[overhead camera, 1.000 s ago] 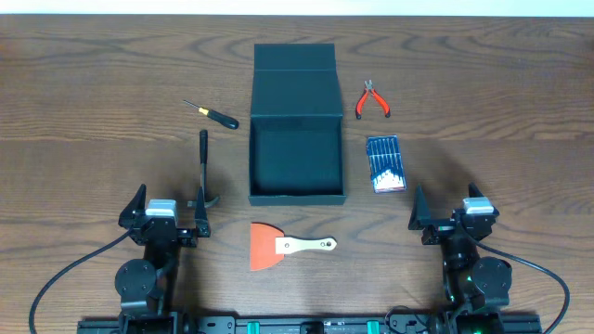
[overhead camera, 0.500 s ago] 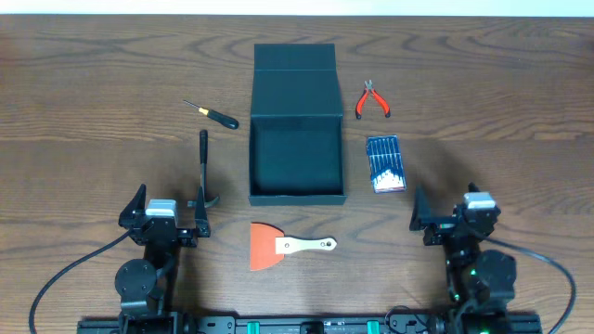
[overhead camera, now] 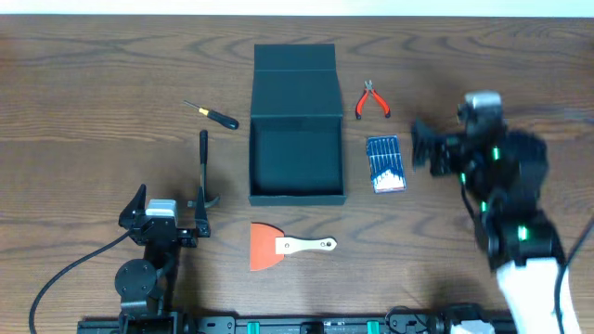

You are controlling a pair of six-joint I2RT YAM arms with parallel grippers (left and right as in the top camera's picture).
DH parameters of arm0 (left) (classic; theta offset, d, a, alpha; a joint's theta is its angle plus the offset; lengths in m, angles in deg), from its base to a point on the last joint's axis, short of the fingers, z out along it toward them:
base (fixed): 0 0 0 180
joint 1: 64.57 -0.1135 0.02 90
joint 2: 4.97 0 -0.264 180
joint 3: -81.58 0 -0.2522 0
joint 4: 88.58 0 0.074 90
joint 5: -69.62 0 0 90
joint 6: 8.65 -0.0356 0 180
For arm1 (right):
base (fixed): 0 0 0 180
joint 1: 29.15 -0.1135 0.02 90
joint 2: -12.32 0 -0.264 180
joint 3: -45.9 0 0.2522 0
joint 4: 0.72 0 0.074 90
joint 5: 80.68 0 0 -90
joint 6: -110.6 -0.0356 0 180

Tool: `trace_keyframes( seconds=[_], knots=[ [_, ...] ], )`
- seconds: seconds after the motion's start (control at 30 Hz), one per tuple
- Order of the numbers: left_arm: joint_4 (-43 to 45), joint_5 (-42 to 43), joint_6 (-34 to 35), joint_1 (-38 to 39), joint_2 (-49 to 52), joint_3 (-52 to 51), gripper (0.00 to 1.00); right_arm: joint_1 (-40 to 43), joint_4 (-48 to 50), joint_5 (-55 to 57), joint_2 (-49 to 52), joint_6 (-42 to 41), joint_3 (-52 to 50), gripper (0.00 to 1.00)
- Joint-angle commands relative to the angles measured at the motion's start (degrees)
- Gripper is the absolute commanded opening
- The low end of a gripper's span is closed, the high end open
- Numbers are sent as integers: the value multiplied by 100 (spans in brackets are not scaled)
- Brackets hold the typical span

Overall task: Pack container
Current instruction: 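Move the right gripper forward over the red-handled pliers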

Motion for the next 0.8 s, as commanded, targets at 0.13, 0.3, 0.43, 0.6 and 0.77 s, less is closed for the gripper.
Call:
trace_keyframes(
  seconds=[0.13,0.3,0.43,0.6,0.77],
  knots=[
    [-216,37,-74,-31,-31,-90,98,-42,-680,-127,1620,-645,1574,99],
    [-216,37,-74,-31,-31,-90,98,-109,-498,-109,2308,-667,1934,99],
    [-216,37,-74,-31,-31,-90,98,-107,-387,-46,2612,-638,1932,99],
    [-216,37,-74,-31,-31,-90,98,-109,-317,173,2962,-789,1932,99],
    [-216,37,-74,-31,-31,-90,99,-109,-306,59,3394,-929,1934,99]
  ],
)
